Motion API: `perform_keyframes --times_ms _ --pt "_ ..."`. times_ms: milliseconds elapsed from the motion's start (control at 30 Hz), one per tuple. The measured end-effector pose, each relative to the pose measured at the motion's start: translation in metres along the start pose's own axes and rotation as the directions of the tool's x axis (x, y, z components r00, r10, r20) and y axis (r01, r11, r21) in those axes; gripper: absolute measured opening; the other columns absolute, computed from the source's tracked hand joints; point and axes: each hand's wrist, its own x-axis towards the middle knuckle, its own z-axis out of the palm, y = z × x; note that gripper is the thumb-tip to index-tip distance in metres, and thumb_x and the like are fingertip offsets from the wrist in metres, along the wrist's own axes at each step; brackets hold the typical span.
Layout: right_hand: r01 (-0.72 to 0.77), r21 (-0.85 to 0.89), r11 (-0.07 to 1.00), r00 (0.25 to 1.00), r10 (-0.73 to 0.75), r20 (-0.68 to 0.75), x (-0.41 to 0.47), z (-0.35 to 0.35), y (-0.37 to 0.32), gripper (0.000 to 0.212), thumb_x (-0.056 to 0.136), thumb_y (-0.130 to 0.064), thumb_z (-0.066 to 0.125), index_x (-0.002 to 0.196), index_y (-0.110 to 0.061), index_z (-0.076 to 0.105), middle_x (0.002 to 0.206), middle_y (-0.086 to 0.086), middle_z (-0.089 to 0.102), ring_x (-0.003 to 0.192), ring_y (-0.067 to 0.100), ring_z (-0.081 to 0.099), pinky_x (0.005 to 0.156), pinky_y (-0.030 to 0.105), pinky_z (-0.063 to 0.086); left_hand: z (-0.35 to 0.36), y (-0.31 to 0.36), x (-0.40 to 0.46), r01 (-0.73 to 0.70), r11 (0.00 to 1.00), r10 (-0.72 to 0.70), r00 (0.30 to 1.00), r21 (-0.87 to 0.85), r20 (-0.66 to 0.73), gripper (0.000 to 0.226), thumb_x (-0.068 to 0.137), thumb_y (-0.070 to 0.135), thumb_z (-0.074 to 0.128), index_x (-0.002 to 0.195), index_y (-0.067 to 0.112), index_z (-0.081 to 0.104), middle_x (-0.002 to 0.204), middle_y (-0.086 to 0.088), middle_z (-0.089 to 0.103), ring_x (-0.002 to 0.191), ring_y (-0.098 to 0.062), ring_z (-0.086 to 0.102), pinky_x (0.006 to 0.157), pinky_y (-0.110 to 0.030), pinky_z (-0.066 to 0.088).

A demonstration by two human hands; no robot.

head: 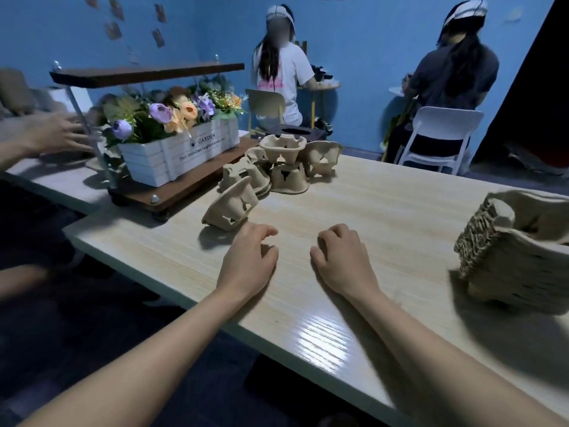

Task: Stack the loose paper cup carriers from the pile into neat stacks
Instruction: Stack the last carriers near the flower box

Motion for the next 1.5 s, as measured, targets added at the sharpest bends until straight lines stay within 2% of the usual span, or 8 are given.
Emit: perform_keyframes --times_ms 133,333,500,700,1000,1133,1333,1500 --pt "0.017 -0.009 1.0 1.0 -0.017 -0.019 0.001 0.001 0.001 0.03 0.094 -0.03 0.04 0.107 -0.012 0.059 0.113 0.004 0.05 0.102 0.021 0.044 0.089 0.035 0.039 -0.005 0.004 0.007 -0.105 0.992 0.117 0.975 0.077 -0.187 0.026 0.087 0.016 0.059 0.113 0.021 0.059 0.114 0.006 0.046 0.106 -0.007 0.042 0.089 -0.019 0.038" --pt "0.027 0.008 1.0 1.0 -0.027 -0.008 -0.001 0.001 0.001 0.03 0.094 -0.031 0.039 0.108 -0.012 0.058 0.114 0.004 0.05 0.103 0.019 0.044 0.09 0.034 0.039 -0.023 0.001 0.029 0.06 0.966 0.047 0.915 0.25 -0.401 0.05 0.078 0.021 0.069 0.124 0.017 0.048 0.13 -0.01 0.037 0.119 -0.026 0.037 0.099 -0.033 0.028" --pt "0.03 0.013 0.999 1.0 -0.03 -0.009 -0.001 0.001 0.002 0.032 0.094 -0.031 0.04 0.111 -0.011 0.058 0.115 0.004 0.05 0.105 0.02 0.043 0.091 0.034 0.038 -0.026 -0.005 0.037 0.17 0.975 -0.122 0.946 0.142 -0.299 0.036 0.087 0.024 0.062 0.119 0.013 0.05 0.122 -0.006 0.051 0.116 -0.024 0.042 0.098 -0.036 0.028" --pt "0.017 0.019 1.0 1.0 -0.017 0.005 0.0 0.002 0.003 0.031 0.094 -0.03 0.042 0.114 -0.011 0.057 0.117 0.005 0.049 0.107 0.022 0.042 0.09 0.034 0.036 -0.019 0.001 0.028 -0.104 0.993 0.112 0.98 0.052 -0.162 0.014 0.08 0.006 0.066 0.085 0.018 0.061 0.088 0.008 0.058 0.085 -0.01 0.046 0.084 -0.036 0.042" --pt "-0.102 0.274 0.956 0.995 0.092 0.049 0.004 -0.011 0.007 0.025 0.086 -0.009 0.052 0.109 -0.005 0.059 0.114 0.011 0.055 0.109 0.026 0.05 0.087 0.03 0.04 -0.006 0.031 0.02 -0.364 0.93 0.366 0.93 0.051 -0.033 0.025 0.072 -0.003 0.071 0.086 0.017 0.065 0.084 0.01 0.055 0.081 -0.015 0.053 0.074 -0.037 0.049" --pt "-0.188 0.508 0.841 0.976 0.217 0.003 0.004 -0.037 0.016 0.027 0.086 -0.001 0.049 0.107 -0.005 0.064 0.1 0.009 0.065 0.095 0.024 0.058 0.082 0.029 0.042 -0.006 0.044 0.02 -0.382 0.922 0.385 0.922 0.054 -0.043 0.023 0.07 0.001 0.073 0.083 0.017 0.065 0.082 0.005 0.059 0.078 -0.018 0.055 0.072 -0.041 0.049" --pt "-0.246 0.871 0.426 0.959 0.239 0.154 -0.009 -0.092 0.014 0.004 0.088 -0.008 0.06 0.093 -0.006 0.061 0.072 0.001 0.055 0.065 0.011 0.049 0.063 0.02 0.041 -0.003 0.073 0.019 -0.45 0.889 0.456 0.888 0.086 -0.061 0.022 0.068 0.005 0.075 0.08 0.018 0.063 0.075 0.005 0.056 0.071 -0.02 0.055 0.065 -0.042 0.049" --pt "-0.241 0.771 0.59 0.939 0.343 0.032 -0.009 -0.12 0.024 0.015 0.083 -0.006 0.063 0.069 -0.006 0.061 0.062 0.007 0.058 0.064 0.021 0.054 0.075 0.042 0.053 0.0 0.106 0.017 -0.615 0.773 0.627 0.778 0.156 -0.041 0.02 0.066 0.017 0.075 0.079 0.019 0.06 0.073 0.004 0.056 0.067 -0.024 0.056 0.064 -0.032 0.041"
